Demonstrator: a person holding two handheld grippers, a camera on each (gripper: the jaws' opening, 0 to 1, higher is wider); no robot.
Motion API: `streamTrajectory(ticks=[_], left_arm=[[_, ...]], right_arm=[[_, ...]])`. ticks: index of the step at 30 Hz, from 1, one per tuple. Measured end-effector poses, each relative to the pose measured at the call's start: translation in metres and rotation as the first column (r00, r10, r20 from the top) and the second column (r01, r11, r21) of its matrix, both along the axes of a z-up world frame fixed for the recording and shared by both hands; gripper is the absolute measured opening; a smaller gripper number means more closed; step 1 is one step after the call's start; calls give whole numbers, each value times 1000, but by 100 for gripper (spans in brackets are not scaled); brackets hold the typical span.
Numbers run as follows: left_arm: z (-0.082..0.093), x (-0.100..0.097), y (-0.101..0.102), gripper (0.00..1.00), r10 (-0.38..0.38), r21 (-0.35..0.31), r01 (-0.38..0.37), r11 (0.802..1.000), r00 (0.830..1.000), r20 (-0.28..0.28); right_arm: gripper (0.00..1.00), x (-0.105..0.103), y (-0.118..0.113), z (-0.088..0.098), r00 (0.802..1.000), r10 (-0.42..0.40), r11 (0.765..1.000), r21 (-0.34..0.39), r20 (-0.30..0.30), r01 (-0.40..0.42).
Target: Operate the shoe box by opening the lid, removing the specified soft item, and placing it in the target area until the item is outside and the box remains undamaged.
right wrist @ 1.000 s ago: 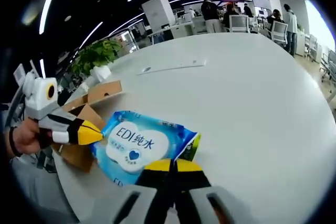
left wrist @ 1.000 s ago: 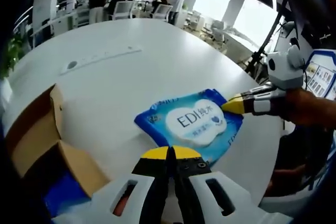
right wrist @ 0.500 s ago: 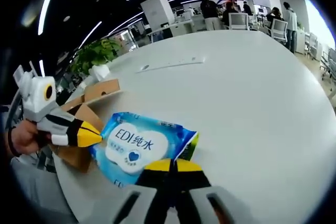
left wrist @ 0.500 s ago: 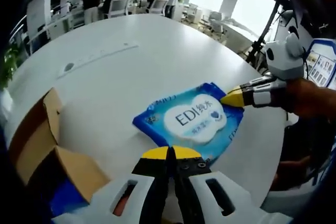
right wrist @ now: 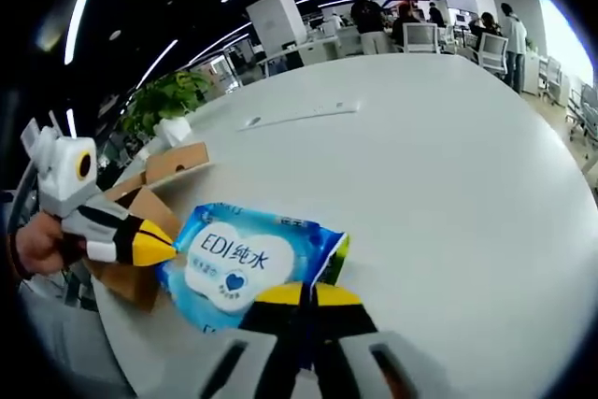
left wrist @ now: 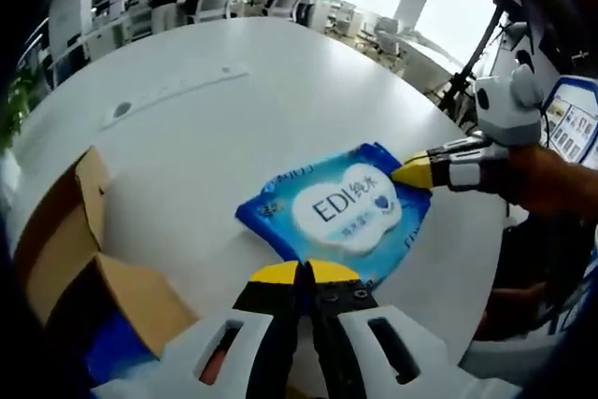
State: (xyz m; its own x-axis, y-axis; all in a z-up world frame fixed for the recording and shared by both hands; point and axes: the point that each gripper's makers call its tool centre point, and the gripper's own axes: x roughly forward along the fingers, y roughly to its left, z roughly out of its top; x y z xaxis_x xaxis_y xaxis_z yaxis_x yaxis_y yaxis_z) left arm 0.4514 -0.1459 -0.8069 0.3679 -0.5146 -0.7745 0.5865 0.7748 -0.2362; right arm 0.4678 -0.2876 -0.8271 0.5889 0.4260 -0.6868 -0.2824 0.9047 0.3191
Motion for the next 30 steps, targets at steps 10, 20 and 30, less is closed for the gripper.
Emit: streamTrajectory(ticks=[10, 20, 30], left_arm=[[17, -6, 7, 0, 3, -16, -3, 1000, 1000, 20], [38, -7, 15, 6, -5, -34, 7, 999, 998, 57], [59, -13, 29, 9, 27, -67, -21, 998, 996, 84]], right_arm=[[4, 0, 0, 8, 1000, -25, 1000, 14, 11, 25], [8, -8, 0, 17, 999, -41, 999, -7, 27, 41], [9, -10, -10, 33, 995, -82, 996, -22, 61, 84]])
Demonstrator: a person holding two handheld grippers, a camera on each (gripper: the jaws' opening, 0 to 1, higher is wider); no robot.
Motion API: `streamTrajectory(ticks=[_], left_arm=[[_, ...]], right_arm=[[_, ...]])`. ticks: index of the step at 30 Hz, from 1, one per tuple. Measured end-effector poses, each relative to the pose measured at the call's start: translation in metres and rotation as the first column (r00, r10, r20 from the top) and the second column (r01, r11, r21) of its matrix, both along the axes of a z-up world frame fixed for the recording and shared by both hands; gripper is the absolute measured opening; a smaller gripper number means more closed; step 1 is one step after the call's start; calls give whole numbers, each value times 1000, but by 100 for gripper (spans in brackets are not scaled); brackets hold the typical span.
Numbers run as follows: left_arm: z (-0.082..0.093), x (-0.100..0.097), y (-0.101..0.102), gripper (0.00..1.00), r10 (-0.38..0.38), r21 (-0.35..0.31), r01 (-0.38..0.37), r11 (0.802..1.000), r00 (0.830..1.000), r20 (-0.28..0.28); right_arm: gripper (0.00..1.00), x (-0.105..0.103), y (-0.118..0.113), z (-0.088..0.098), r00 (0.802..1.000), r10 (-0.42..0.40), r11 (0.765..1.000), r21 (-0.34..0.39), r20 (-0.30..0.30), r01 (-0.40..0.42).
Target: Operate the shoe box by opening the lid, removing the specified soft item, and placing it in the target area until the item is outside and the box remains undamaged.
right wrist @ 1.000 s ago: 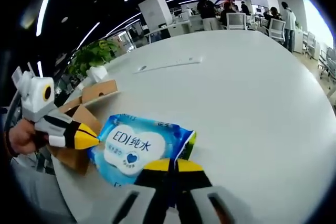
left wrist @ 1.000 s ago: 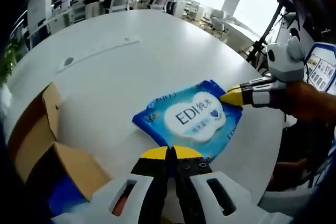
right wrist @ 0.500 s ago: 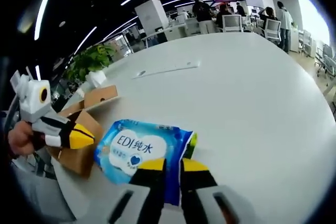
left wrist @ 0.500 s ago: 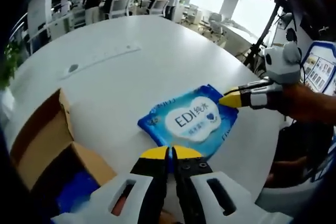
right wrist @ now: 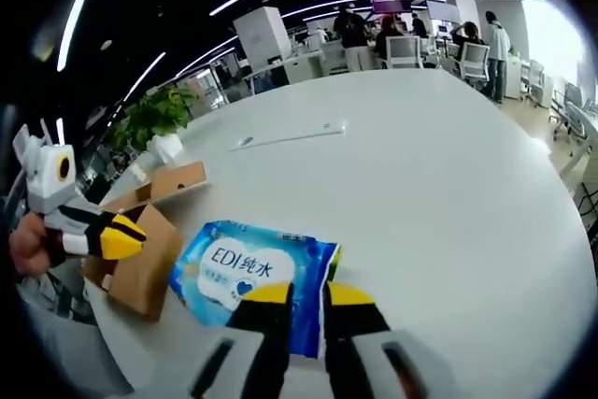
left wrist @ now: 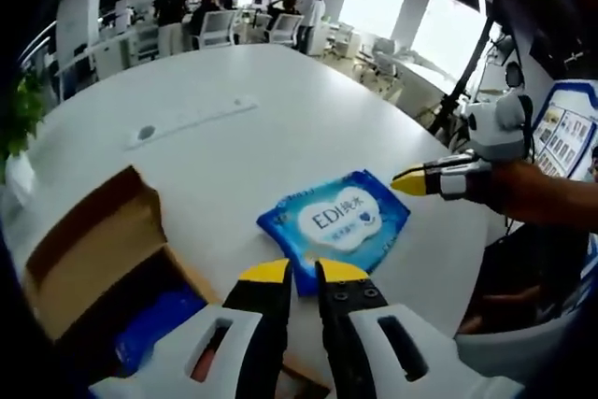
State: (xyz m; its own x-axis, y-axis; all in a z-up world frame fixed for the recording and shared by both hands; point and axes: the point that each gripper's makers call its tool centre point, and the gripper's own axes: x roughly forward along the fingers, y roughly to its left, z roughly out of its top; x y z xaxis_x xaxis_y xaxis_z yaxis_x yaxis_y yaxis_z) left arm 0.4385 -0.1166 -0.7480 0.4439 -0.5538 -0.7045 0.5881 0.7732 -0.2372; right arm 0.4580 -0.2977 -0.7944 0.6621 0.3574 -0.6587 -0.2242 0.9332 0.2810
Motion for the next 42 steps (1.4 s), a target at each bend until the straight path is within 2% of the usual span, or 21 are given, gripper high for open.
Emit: streamTrajectory(ticks=[4, 10, 25, 42], left_arm=[[7, 0, 7, 9, 7, -42, -7, 999, 1000, 16], [13, -4, 18, 11, 18, -64, -16, 998, 1000, 23], [26, -19, 56, 16, 56, -80, -51, 996, 996, 67], [33, -35, 102, 26, 124, -81, -116, 990, 987, 103]], right_arm=[[9, -5, 6, 6, 1000, 21, 999, 27, 4, -21], [12, -14, 14, 11, 998, 53, 998, 24, 20, -53], [19, -34, 25, 24, 996, 80, 997, 19, 41, -80], [24, -41, 73, 36, 983, 174, 982, 55, 64, -178]])
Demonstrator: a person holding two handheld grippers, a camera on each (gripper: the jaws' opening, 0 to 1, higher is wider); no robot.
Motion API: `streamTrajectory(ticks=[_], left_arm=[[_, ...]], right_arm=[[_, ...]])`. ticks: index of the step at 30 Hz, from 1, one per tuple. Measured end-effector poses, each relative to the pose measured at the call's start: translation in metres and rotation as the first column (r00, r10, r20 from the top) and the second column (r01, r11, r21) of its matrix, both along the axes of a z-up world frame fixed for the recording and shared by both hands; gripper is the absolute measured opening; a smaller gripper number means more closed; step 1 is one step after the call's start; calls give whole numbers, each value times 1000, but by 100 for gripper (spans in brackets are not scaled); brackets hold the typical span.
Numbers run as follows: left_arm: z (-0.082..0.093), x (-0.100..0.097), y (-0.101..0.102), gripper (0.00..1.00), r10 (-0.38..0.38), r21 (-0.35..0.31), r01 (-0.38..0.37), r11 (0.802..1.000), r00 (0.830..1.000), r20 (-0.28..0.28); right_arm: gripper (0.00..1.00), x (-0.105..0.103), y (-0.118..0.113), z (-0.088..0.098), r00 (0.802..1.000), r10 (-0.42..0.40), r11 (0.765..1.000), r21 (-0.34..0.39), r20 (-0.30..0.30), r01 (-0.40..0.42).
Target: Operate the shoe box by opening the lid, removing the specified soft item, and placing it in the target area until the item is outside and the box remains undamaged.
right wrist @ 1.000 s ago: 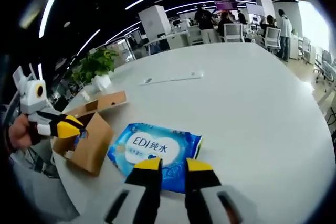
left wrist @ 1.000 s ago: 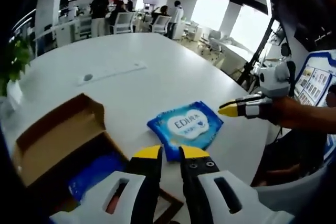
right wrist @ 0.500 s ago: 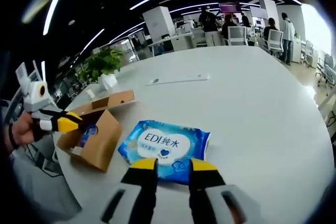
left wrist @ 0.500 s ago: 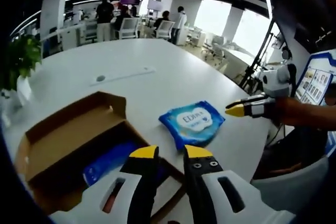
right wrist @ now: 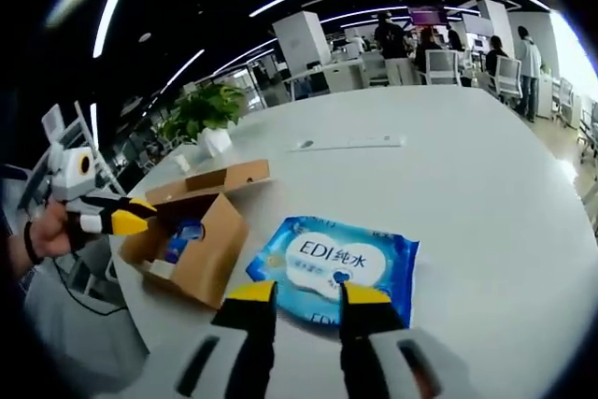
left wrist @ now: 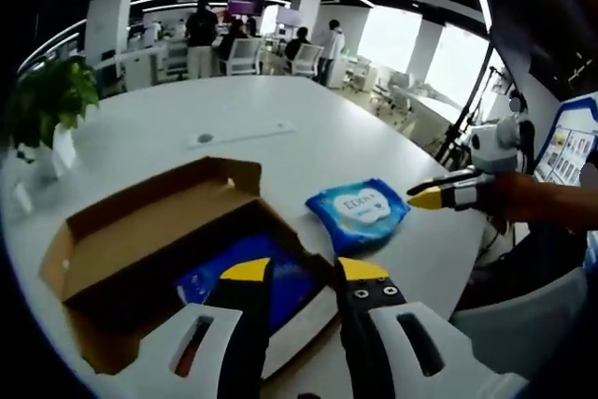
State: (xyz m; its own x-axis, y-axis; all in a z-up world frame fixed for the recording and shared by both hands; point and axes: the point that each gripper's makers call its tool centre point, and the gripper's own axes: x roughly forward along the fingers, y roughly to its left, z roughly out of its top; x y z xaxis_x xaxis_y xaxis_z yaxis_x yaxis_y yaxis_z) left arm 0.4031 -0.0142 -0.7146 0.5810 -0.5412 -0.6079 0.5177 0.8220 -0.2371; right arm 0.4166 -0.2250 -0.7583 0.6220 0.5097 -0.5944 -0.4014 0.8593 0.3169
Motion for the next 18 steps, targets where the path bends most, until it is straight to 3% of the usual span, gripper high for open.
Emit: streamTrajectory(ticks=[18], left_arm=[[7, -15, 62, 29, 121, -5, -121, 993, 992, 37]], right_arm=[[28, -14, 54, 3, 992, 124, 992, 8, -9, -124]])
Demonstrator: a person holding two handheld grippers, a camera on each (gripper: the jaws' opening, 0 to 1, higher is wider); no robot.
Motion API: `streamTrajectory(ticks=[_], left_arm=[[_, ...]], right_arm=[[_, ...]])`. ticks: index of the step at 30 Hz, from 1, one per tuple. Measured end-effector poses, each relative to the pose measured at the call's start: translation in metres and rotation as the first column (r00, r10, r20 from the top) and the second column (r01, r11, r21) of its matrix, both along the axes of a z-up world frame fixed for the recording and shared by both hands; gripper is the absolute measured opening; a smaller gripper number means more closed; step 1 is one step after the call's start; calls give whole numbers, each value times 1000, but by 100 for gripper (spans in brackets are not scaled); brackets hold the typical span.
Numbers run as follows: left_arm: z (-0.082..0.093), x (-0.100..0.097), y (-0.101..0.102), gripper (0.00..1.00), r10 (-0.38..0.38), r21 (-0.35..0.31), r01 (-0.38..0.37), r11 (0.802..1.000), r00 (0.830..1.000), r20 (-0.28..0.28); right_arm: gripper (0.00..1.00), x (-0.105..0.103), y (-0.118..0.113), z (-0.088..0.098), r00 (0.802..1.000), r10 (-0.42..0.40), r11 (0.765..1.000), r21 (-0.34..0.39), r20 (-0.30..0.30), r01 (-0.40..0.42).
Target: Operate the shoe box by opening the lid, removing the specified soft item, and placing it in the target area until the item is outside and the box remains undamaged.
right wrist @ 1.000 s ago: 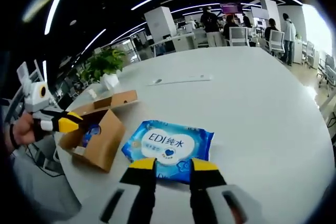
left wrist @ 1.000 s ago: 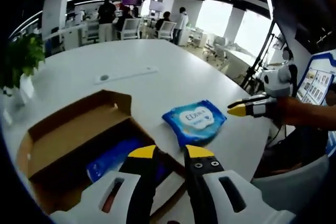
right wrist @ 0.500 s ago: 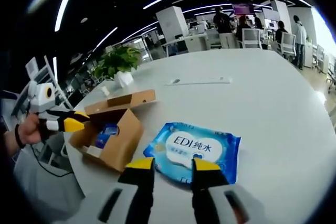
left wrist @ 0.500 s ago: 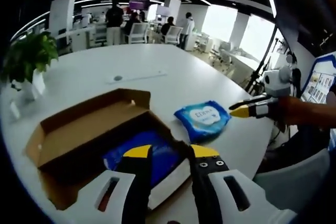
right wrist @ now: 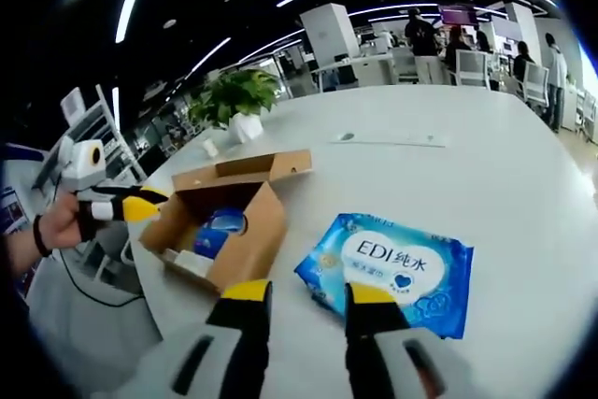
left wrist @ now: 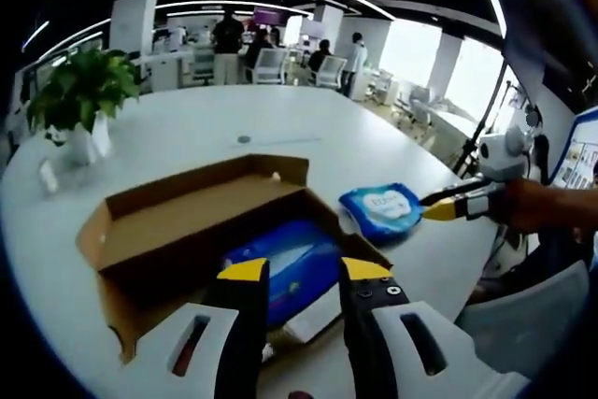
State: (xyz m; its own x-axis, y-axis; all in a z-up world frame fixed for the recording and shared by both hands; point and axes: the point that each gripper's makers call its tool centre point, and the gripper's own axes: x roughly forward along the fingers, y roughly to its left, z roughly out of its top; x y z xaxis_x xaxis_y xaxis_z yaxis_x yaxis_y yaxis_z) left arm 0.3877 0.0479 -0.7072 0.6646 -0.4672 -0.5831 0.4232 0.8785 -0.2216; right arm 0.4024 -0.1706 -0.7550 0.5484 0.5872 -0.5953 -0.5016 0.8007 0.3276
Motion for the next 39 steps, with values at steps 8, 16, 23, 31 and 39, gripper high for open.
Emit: streamTrajectory(ticks=[8, 16, 23, 31, 39], left_arm=[[1, -4, 23, 30, 55, -13, -54, 998, 998, 11], [-1, -8, 47, 33, 92, -14, -92, 996, 996, 10], [0, -16, 58, 33, 126, -32, -125, 992, 992, 11], [0, -19, 70, 34, 168, -61, -167, 984, 986, 8], [-1, -19, 82, 34, 201, -79, -200, 977, 979, 11]], right_arm=[[28, 0, 26, -1, 999, 35, 999, 17, -9, -35], [31, 1, 54, 6, 995, 97, 995, 30, 1, -97], [34, 2, 76, 9, 989, 150, 988, 23, 3, -150], [35, 3, 90, 9, 984, 178, 984, 22, -4, -178], [36, 3, 103, 10, 976, 218, 976, 13, -2, -218]])
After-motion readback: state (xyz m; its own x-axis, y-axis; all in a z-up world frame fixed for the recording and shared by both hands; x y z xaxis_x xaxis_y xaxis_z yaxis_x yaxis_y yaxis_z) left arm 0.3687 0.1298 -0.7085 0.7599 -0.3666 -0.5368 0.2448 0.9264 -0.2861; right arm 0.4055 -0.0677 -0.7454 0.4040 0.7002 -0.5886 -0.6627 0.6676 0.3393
